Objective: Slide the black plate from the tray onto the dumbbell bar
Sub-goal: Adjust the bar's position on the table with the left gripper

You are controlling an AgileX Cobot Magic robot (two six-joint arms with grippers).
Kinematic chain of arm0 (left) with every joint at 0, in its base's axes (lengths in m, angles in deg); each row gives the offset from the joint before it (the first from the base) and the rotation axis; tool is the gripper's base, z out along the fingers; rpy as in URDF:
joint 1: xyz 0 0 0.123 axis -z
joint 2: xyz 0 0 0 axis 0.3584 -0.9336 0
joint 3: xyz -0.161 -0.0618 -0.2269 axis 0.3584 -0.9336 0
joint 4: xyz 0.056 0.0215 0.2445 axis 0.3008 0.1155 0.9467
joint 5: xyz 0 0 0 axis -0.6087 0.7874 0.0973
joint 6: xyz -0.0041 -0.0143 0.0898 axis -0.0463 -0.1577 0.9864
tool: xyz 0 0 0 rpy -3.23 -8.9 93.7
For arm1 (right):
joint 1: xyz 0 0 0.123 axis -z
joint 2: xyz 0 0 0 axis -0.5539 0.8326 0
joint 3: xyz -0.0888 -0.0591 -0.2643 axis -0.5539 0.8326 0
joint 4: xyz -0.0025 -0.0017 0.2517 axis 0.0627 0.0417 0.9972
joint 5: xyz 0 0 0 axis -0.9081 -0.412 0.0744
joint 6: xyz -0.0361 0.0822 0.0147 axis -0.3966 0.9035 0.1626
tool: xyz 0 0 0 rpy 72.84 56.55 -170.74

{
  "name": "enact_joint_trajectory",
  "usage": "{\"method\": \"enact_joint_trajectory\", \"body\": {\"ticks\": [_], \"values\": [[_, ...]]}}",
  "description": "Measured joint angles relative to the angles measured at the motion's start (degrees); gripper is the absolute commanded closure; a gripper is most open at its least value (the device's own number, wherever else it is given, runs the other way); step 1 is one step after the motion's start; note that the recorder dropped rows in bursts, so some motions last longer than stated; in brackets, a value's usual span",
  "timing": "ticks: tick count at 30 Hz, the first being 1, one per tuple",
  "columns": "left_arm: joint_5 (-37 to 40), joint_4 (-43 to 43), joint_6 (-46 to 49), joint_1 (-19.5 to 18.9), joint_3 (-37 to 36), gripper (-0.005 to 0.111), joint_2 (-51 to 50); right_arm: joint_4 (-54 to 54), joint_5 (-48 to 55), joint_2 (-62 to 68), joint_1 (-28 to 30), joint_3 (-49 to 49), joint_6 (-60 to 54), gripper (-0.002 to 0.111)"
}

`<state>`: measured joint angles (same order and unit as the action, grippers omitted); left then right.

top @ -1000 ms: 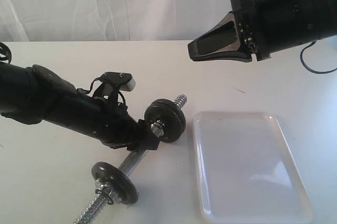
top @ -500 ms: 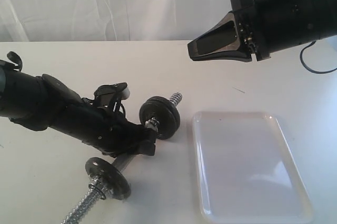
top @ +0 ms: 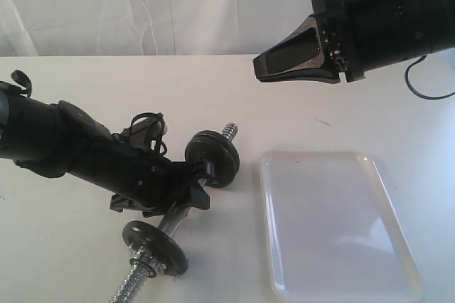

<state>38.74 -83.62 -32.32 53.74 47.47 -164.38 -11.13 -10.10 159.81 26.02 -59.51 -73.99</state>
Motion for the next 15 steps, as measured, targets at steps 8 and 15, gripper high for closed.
{"method": "enact_joint_trajectory", "body": {"ticks": [8,15], "values": [[0.0,0.0,-4.3,0.0,0.0,0.061,0.0,0.0,0.0,0.0,0.0,0.0,0.0,0.108],[-0.3,-0.6,-6.5,0.0,0.0,0.061,0.0,0.0,0.0,0.0,0.0,0.0,0.0,0.108]]}}
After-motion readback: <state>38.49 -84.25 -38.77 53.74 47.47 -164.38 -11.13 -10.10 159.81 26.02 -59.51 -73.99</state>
